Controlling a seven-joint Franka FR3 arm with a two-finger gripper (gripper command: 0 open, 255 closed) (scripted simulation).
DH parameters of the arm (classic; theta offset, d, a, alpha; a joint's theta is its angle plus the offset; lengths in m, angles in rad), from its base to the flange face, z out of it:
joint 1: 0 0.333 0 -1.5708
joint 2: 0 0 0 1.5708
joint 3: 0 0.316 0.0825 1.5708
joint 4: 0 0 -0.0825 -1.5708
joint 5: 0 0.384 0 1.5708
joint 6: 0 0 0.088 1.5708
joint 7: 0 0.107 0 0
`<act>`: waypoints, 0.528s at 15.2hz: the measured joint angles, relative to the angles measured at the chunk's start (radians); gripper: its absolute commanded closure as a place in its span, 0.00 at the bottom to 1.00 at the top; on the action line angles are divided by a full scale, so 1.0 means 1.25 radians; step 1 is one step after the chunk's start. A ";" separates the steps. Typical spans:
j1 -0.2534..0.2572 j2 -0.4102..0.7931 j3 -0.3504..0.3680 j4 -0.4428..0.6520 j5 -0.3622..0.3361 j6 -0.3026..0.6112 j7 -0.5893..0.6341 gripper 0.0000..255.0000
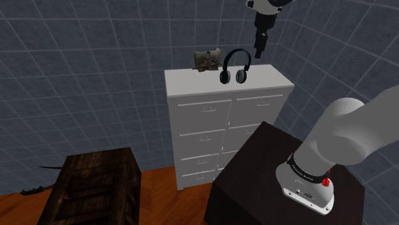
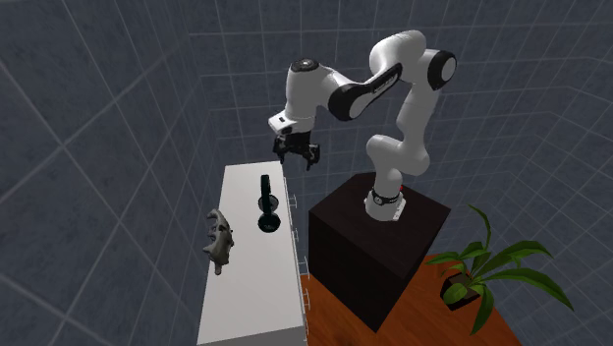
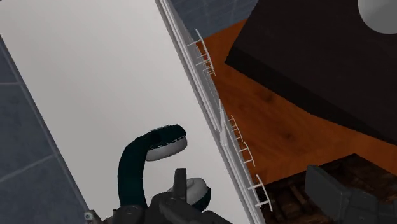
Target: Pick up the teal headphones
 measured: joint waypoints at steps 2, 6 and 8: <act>0.009 0.042 -0.026 0.026 -0.004 0.032 -0.059 0.00; 0.030 0.157 -0.085 0.103 0.011 0.102 -0.189 0.00; 0.037 0.208 -0.108 0.142 0.027 0.128 -0.252 0.00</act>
